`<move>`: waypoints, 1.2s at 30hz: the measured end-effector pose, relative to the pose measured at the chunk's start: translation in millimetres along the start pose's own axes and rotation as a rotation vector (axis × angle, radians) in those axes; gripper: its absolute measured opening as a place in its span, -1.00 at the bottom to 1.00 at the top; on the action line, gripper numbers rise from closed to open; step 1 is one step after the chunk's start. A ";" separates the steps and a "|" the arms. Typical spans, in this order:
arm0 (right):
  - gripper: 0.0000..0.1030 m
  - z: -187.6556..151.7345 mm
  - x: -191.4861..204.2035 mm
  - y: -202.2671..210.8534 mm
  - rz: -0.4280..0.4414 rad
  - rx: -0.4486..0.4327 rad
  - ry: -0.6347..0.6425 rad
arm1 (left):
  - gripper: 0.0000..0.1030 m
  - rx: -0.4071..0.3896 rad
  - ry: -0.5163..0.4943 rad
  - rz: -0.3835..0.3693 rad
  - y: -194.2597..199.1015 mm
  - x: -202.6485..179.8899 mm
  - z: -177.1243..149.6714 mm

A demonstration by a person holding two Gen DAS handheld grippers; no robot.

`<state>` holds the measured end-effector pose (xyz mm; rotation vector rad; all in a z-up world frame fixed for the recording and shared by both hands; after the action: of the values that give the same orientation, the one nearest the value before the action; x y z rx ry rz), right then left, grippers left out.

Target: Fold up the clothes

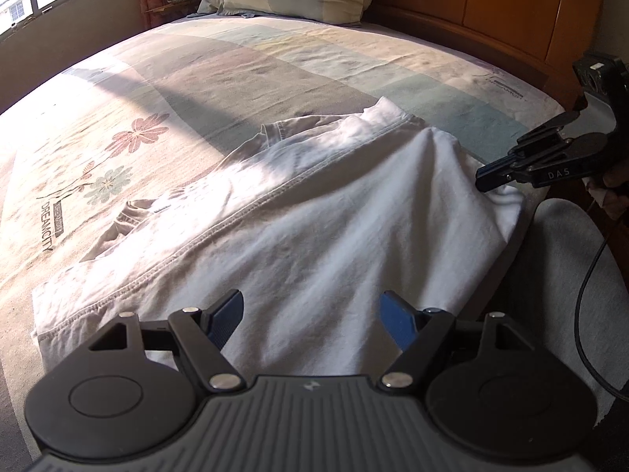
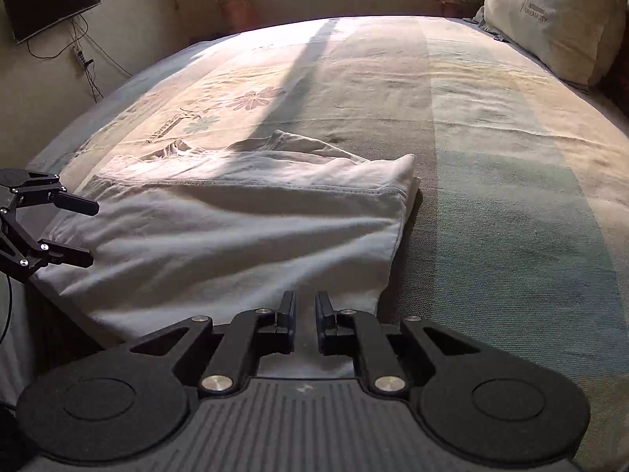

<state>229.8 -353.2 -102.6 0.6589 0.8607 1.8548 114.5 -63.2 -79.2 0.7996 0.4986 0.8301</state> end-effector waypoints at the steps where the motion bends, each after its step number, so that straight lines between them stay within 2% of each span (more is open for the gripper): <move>1: -0.76 -6.1 4.9 3.0 -0.004 0.015 0.024 | 0.50 0.005 -0.006 0.013 1.8 0.4 -2.9; 6: -0.79 -28.0 22.3 24.9 -0.051 0.082 0.156 | 0.50 0.034 -0.028 0.058 12.4 8.9 -18.2; 9: -0.73 -16.7 37.1 44.5 -0.066 0.026 0.230 | 0.50 0.038 -0.021 0.074 13.7 15.8 -17.6; 11: -0.70 -1.5 52.5 48.1 -0.023 -0.031 0.212 | 0.50 0.035 -0.009 0.077 10.6 17.9 -11.0; 13: -0.63 6.4 71.3 39.7 -0.023 -0.067 0.228 | 0.52 0.014 0.003 0.046 5.6 17.9 -3.0; 15: -0.63 9.7 87.0 17.9 -0.001 -0.056 0.212 | 0.53 0.002 0.030 0.016 0.0 19.5 1.8; 18: -0.62 -11.1 90.3 -4.8 -0.028 0.032 0.224 | 0.53 -0.002 0.064 0.004 -7.0 25.3 2.9; 20: -0.62 -25.6 81.7 5.0 -0.018 0.023 0.190 | 0.56 0.010 0.085 0.011 -11.8 32.6 -1.1; 24: -0.60 -38.2 65.7 27.3 -0.046 0.080 0.166 | 0.56 0.015 0.124 0.001 -18.6 43.5 -3.6; 29: -0.28 3.7 75.2 38.7 -0.002 -0.059 0.138 | 0.57 -0.007 0.094 -0.016 -17.8 36.2 6.0; 32: -0.28 34.6 87.6 20.1 -0.010 -0.113 0.157 | 0.59 -0.002 0.076 -0.014 -21.5 37.5 8.4; 36: -0.28 68.6 94.5 -29.1 -0.012 -0.133 0.117 | 0.59 -0.006 0.104 0.000 -34.6 55.0 8.6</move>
<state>258.6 -239.2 -77.1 0.4653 0.8067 1.9359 168.4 -37.1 -105.9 0.7535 0.5880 0.8759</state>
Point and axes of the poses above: each gripper's, at about its wrist camera, not at the fingertips, and y roughly against the way its jaws point, x to its left, z to its top, the point moved 6 cm from there along -y, roughly the way its jaws point, and after that the axes turned 8 degrees about -z, right-handed, at the moved point
